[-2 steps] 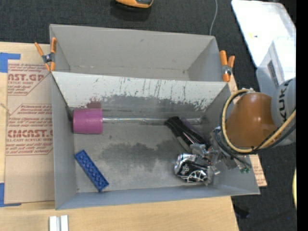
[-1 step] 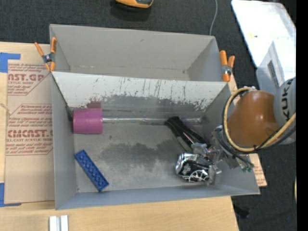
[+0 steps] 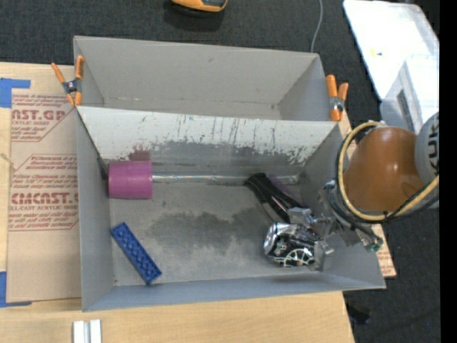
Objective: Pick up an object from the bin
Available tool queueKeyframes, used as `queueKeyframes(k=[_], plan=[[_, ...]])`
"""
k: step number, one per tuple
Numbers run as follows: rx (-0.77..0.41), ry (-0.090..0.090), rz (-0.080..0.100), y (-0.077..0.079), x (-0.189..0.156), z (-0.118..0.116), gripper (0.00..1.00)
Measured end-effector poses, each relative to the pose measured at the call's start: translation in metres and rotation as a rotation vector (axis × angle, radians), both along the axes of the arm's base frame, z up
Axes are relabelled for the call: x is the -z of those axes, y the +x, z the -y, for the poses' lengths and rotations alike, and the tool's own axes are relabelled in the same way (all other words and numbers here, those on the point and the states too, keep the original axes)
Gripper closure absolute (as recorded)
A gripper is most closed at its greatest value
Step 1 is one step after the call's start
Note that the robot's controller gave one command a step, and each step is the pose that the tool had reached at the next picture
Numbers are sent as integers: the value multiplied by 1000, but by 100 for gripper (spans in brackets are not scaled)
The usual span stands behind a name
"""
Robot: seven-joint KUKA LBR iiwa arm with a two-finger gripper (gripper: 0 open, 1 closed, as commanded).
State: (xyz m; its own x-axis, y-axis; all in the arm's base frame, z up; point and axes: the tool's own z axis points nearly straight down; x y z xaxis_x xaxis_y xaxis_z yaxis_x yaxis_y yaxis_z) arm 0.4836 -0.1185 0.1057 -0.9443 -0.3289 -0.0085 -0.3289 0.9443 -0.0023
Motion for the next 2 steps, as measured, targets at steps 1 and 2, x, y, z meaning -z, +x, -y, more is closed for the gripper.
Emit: queueKeyframes(k=[1,2], plan=[[0,1,-1,0,-44,0,100],[0,-1,5,1,-73,0,100]])
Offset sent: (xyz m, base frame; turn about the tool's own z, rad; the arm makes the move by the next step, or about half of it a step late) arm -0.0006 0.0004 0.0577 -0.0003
